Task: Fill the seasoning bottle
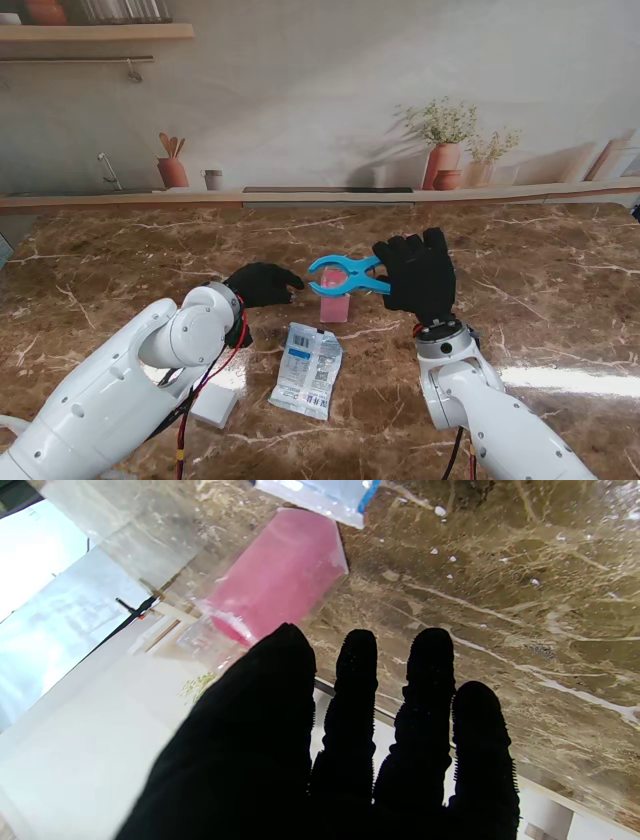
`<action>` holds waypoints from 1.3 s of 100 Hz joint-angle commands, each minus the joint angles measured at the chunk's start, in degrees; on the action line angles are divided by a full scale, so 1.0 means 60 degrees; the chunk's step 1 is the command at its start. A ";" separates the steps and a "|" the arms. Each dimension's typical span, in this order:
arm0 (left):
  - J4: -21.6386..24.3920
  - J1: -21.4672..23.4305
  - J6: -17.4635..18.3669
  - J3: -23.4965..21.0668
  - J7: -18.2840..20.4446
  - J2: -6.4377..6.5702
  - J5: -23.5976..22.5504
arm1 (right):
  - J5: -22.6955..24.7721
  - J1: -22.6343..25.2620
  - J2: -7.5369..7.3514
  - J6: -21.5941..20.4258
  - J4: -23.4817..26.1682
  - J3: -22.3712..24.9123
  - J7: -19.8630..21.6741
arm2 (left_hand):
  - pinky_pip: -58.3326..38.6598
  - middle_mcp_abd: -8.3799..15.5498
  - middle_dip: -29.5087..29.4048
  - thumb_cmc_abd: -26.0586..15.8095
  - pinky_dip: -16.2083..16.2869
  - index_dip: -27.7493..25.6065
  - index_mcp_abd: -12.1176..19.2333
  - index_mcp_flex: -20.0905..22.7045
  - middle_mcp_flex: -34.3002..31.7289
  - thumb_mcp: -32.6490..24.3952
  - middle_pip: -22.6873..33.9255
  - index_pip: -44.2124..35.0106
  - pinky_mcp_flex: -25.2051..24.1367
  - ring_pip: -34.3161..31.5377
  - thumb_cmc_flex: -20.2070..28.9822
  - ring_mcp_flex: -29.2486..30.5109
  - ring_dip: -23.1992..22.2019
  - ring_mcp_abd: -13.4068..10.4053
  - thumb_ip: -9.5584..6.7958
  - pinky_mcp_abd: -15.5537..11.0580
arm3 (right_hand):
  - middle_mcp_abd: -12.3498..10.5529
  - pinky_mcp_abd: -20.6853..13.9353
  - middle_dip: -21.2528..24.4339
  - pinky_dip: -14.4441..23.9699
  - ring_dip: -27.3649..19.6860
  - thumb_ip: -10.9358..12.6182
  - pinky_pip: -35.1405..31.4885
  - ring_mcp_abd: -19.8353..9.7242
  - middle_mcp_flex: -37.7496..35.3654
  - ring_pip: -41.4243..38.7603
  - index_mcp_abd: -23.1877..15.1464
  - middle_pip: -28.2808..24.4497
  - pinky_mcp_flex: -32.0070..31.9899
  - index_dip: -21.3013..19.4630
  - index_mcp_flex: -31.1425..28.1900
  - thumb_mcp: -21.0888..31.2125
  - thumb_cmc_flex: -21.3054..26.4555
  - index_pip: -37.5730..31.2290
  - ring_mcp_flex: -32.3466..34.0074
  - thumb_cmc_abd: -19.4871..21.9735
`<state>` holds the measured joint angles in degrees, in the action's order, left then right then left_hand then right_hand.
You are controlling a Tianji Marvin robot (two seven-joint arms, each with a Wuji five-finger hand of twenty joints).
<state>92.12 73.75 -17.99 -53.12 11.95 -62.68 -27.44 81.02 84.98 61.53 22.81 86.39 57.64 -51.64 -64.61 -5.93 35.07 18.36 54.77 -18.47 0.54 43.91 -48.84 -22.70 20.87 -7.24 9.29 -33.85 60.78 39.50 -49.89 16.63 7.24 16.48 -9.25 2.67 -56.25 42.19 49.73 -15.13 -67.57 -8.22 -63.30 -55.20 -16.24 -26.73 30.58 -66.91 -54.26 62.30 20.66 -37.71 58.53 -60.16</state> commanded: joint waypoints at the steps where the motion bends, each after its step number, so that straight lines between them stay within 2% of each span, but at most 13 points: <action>1: -0.0316 -0.0178 -0.0097 0.0194 -0.0063 -0.0113 -0.0127 | -0.0039 0.0049 0.0016 0.0002 0.0014 -0.0031 0.0108 | -0.0647 0.0236 0.0235 -0.0180 -0.0021 0.0017 0.0377 0.0532 -0.0764 0.0212 0.0035 -0.4681 0.0332 -0.0503 0.0473 0.0664 -0.0047 -0.0305 0.0003 -0.0166 | -0.1211 0.0051 -0.0925 0.0043 0.0180 0.0281 -0.0100 -0.0330 -0.1562 0.0006 -0.2111 -0.3857 -0.0135 -0.1347 -0.1642 0.0135 0.0805 -0.4702 -0.0177 0.0904; 13: -0.0834 -0.0606 -0.0175 0.0734 -0.0311 -0.0188 -0.0479 | -0.0047 0.0055 0.0017 -0.0018 0.0036 -0.0051 0.0126 | -0.1487 0.0329 0.0086 0.0868 -0.0272 0.0482 0.0530 0.1101 -0.2146 -0.1390 0.0392 -0.6160 0.1381 -0.1252 -0.0900 0.1981 0.0088 -0.0334 0.0169 -0.0055 | -0.1211 0.0053 -0.0930 0.0040 0.0181 0.0281 -0.0090 -0.0329 -0.1562 0.0012 -0.2112 -0.3852 -0.0143 -0.1378 -0.1630 0.0140 0.0807 -0.4730 -0.0181 0.0935; 16: -0.0958 -0.0686 -0.0194 0.0844 -0.0390 -0.0214 -0.0524 | -0.0045 0.0063 0.0017 -0.0024 0.0048 -0.0046 0.0131 | -0.1690 0.0347 0.0024 0.1162 -0.0322 0.0607 0.0571 0.1243 -0.2418 -0.1676 0.0493 -0.6396 0.1636 -0.1409 -0.1157 0.2350 0.0149 -0.0570 0.0251 0.0017 | -0.1211 0.0052 -0.0931 0.0039 0.0180 0.0282 -0.0087 -0.0330 -0.1558 0.0015 -0.2112 -0.3850 -0.0145 -0.1381 -0.1630 0.0133 0.0801 -0.4730 -0.0184 0.0947; 38: -0.1839 -0.1339 -0.0239 0.1686 -0.0871 -0.0408 -0.0777 | -0.0044 0.0101 0.0012 -0.0082 0.0099 -0.0016 0.0180 | -0.2257 0.0444 -0.0019 0.2243 -0.0487 0.0783 0.0780 0.1641 -0.3117 -0.1821 0.0853 -0.7081 0.2245 -0.1820 -0.1849 0.3230 0.0134 -0.0761 0.0462 0.0068 | -0.1214 0.0050 -0.0943 0.0035 0.0181 0.0274 -0.0063 -0.0328 -0.1550 0.0027 -0.2104 -0.3844 -0.0159 -0.1407 -0.1626 0.0118 0.0827 -0.4740 -0.0196 0.0942; 56: -0.2485 -0.1884 -0.0353 0.2331 -0.0792 -0.0514 -0.0634 | -0.0066 0.0115 0.0017 -0.0115 0.0115 -0.0026 0.0182 | -0.2357 0.0549 0.0239 0.2641 -0.0528 0.0273 0.0958 0.1341 -0.2982 -0.1893 0.1240 -0.7681 0.2138 -0.1966 -0.2238 0.3192 -0.0035 -0.0825 0.0567 0.0137 | -0.1216 0.0048 -0.0948 0.0037 0.0179 0.0271 -0.0057 -0.0328 -0.1537 0.0042 -0.2105 -0.3835 -0.0165 -0.1431 -0.1623 0.0112 0.0824 -0.4752 -0.0216 0.0973; 78: -0.2844 -0.2142 -0.0333 0.2676 -0.0665 -0.0579 -0.0352 | -0.0102 0.0160 0.0022 -0.0165 0.0129 0.0008 0.0183 | -0.2166 0.0625 0.0296 0.2783 -0.0525 0.0072 0.1089 0.1116 -0.2666 -0.1710 0.1422 -0.7803 0.1744 -0.1942 -0.2548 0.2941 -0.0156 -0.0866 0.0649 0.0150 | -0.1218 0.0048 -0.0957 0.0038 0.0179 0.0264 -0.0044 -0.0336 -0.1537 0.0051 -0.2110 -0.3833 -0.0173 -0.1456 -0.1624 0.0100 0.0843 -0.4761 -0.0217 0.0987; 86: -0.2806 -0.2156 -0.0303 0.2656 -0.0465 -0.0558 -0.0116 | -0.0115 0.0173 0.0026 -0.0176 0.0130 0.0025 0.0179 | -0.1929 0.0584 -0.0176 0.2833 -0.0427 0.0108 0.1020 0.0966 -0.2289 -0.1492 0.1571 -0.7547 0.1448 -0.1715 -0.2717 0.2686 -0.0212 -0.0843 0.0637 0.0148 | -0.1232 0.0047 -0.0961 0.0037 0.0179 0.0259 -0.0032 -0.0334 -0.1527 0.0054 -0.2110 -0.3829 -0.0187 -0.1461 -0.1625 0.0097 0.0869 -0.4759 -0.0220 0.0981; 89: -0.2781 -0.2149 -0.0297 0.2638 -0.0392 -0.0547 -0.0036 | -0.0119 0.0178 0.0026 -0.0177 0.0132 0.0032 0.0183 | -0.1854 0.0563 -0.0496 0.2851 -0.0364 0.0111 0.0968 0.0944 -0.2184 -0.1401 0.1624 -0.7443 0.1358 -0.1639 -0.2729 0.2510 -0.0272 -0.0506 0.0623 0.0161 | -0.1232 0.0047 -0.0962 0.0037 0.0179 0.0257 -0.0029 -0.0333 -0.1527 0.0055 -0.2110 -0.3828 -0.0188 -0.1461 -0.1625 0.0096 0.0863 -0.4758 -0.0223 0.0993; 108: -0.2416 -0.2200 -0.0180 0.2592 0.0638 -0.0265 0.0281 | -0.0101 0.0202 0.0018 -0.0191 0.0165 0.0050 0.0249 | -0.1050 0.0604 -0.0992 0.2450 -0.0302 -0.0044 0.0599 0.0653 -0.1305 -0.1264 0.1249 -0.6074 0.0445 -0.0936 -0.3573 0.1409 -0.0141 -0.0506 0.0627 0.0020 | -0.1235 0.0039 -0.0974 0.0040 0.0176 0.0243 -0.0010 -0.0334 -0.1498 0.0076 -0.2113 -0.3817 -0.0198 -0.1476 -0.1615 0.0088 0.0881 -0.4761 -0.0249 0.1013; 115: -0.2285 -0.2168 -0.0066 0.2548 0.0885 -0.0166 0.0262 | -0.0103 0.0206 0.0018 -0.0197 0.0172 0.0051 0.0266 | -0.0629 0.0642 -0.1079 0.2142 -0.0316 -0.0269 0.0470 0.0597 -0.1009 -0.1332 0.1076 -0.5478 0.0108 -0.0604 -0.4079 0.1039 -0.0034 -0.0542 0.0442 -0.0089 | -0.1237 0.0039 -0.0978 0.0038 0.0174 0.0239 0.0008 -0.0334 -0.1490 0.0086 -0.2115 -0.3813 -0.0219 -0.1489 -0.1610 0.0079 0.0881 -0.4770 -0.0261 0.1023; 123: -0.2131 -0.2043 -0.0023 0.2434 0.0958 -0.0111 0.0231 | -0.0105 0.0211 0.0018 -0.0205 0.0180 0.0053 0.0289 | -0.0447 0.0611 -0.1107 0.1956 -0.0320 -0.0314 0.0429 0.0532 -0.0845 -0.1262 0.1002 -0.5305 -0.0157 -0.0488 -0.4102 0.0821 -0.0018 -0.0530 0.0434 -0.0120 | -0.1242 0.0043 -0.0981 0.0040 0.0173 0.0235 0.0016 -0.0333 -0.1479 0.0093 -0.2115 -0.3807 -0.0220 -0.1493 -0.1610 0.0074 0.0884 -0.4769 -0.0270 0.1028; 127: -0.2042 -0.1994 0.0033 0.2382 0.1054 -0.0067 0.0205 | -0.0108 0.0212 0.0018 -0.0211 0.0183 0.0053 0.0299 | -0.0233 0.0592 -0.1150 0.1823 -0.0290 -0.0406 0.0333 0.0483 -0.0682 -0.1249 0.0900 -0.4994 -0.0295 -0.0315 -0.4305 0.0646 0.0005 -0.0514 0.0124 -0.0142 | -0.1244 0.0044 -0.0983 0.0041 0.0172 0.0231 0.0017 -0.0333 -0.1474 0.0097 -0.2115 -0.3804 -0.0219 -0.1495 -0.1610 0.0074 0.0887 -0.4768 -0.0274 0.1028; 130: -0.1947 -0.1974 0.0051 0.2361 0.1203 -0.0015 0.0190 | -0.0109 0.0209 0.0017 -0.0219 0.0183 0.0051 0.0303 | -0.0083 0.0583 -0.1184 0.1807 -0.0292 -0.0441 0.0317 0.0390 -0.0515 -0.1207 0.0812 -0.4815 -0.0421 -0.0178 -0.4374 0.0485 0.0040 -0.0524 0.0056 -0.0163 | -0.1243 0.0042 -0.0984 0.0040 0.0171 0.0229 0.0027 -0.0333 -0.1472 0.0099 -0.2115 -0.3802 -0.0234 -0.1496 -0.1611 0.0072 0.0884 -0.4767 -0.0274 0.1039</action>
<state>79.34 61.34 -18.04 -38.82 18.01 -63.45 -25.97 80.51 85.83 61.59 21.53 87.39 57.88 -50.62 -66.98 -3.22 28.70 30.68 52.00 -19.83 3.31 48.53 -54.12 -31.23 26.86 -7.61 8.70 -37.05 38.41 44.83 -50.58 13.42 8.88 16.06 -9.25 2.67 -56.93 42.19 49.74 -15.13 -67.57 -8.22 -63.31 -55.09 -16.24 -26.73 29.97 -67.88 -54.26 62.30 20.66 -37.71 58.53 -59.68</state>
